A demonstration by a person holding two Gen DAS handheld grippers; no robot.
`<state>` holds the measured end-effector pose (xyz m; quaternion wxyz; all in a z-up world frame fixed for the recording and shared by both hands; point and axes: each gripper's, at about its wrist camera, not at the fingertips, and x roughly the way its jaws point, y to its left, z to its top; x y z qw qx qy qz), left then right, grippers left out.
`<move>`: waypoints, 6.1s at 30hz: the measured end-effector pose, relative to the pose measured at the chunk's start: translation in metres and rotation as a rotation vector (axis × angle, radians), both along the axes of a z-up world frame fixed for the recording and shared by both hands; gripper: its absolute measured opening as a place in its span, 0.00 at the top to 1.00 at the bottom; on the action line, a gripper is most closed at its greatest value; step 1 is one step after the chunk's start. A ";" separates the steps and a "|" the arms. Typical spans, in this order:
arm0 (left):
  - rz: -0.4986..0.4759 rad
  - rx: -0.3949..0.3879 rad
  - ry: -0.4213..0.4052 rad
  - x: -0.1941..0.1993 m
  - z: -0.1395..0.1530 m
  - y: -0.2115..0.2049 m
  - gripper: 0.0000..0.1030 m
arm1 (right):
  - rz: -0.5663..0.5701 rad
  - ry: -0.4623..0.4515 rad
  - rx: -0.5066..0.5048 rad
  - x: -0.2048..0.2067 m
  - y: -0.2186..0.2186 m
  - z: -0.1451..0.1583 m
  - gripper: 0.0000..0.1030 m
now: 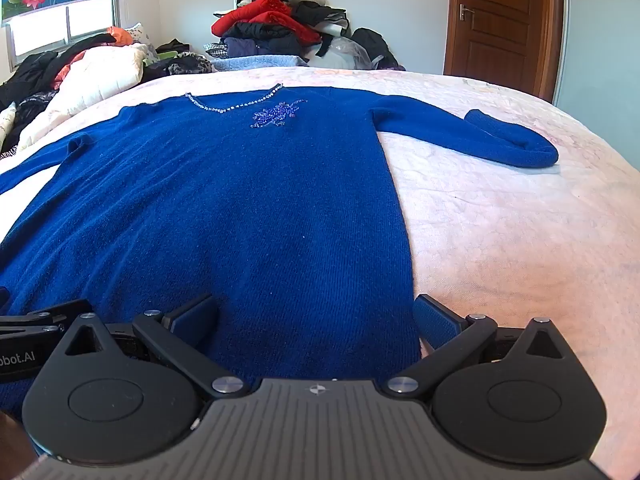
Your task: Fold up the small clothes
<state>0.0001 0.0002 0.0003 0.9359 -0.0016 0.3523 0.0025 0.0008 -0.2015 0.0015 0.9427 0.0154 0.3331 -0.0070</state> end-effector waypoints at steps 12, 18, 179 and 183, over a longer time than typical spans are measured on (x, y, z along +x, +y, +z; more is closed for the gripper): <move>0.019 0.017 -0.031 -0.006 -0.001 -0.005 0.00 | 0.000 -0.003 -0.002 -0.001 0.000 0.001 0.00; 0.017 0.018 -0.052 -0.009 -0.005 -0.005 0.00 | 0.000 -0.003 -0.002 -0.001 0.000 0.001 0.00; -0.265 -0.865 0.191 0.231 0.028 -0.065 0.00 | 0.430 -0.158 0.154 0.160 -0.106 0.059 0.52; -0.231 -0.919 0.264 0.237 0.011 -0.064 0.00 | 0.398 -0.106 0.371 0.146 -0.140 0.066 0.48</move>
